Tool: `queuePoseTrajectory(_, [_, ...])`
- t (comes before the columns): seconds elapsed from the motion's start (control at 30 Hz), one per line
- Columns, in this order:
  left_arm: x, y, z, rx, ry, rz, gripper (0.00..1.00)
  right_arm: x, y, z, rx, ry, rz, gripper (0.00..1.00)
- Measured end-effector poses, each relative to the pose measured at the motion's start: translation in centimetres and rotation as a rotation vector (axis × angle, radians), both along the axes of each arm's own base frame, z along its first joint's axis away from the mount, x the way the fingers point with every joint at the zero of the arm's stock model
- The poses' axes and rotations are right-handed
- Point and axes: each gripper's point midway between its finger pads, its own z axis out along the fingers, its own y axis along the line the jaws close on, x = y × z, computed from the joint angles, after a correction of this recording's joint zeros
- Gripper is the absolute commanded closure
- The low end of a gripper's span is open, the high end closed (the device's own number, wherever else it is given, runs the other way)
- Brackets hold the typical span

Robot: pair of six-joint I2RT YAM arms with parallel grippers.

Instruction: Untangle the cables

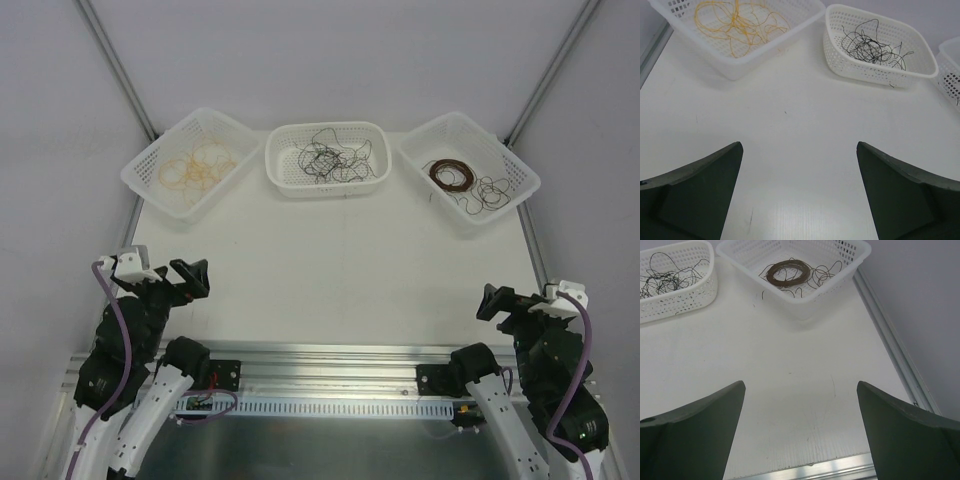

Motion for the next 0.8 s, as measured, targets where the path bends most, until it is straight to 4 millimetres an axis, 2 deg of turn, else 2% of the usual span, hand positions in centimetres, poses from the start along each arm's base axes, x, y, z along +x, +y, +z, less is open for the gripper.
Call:
queuePoseTrajectory(0.17, [-1.2, 0.6, -1.5, -0.037, -0.048, 0.011, 0.01, 0.4, -0.3, -1.2, -0.013, 0.018, -0.022, 0.0])
queuePoseTrajectory(0.37, [-0.8, 0.7, -3.3, -0.034, -0.014, 0.032, 0.01, 1.0, -0.3, -2.3, -0.027, 0.042, -0.039, 0.0])
queuePoseTrajectory(0.53, [-0.8, 1.5, -3.5, -0.024, -0.011, 0.075, 0.01, 1.5, -0.1, -3.0, -0.032, 0.053, -0.037, 0.0])
queuePoseTrajectory(0.8, [-0.8, 2.8, -3.4, -0.018, -0.014, 0.151, 0.01, 1.6, 0.0, -2.7, -0.032, 0.042, -0.032, 0.0])
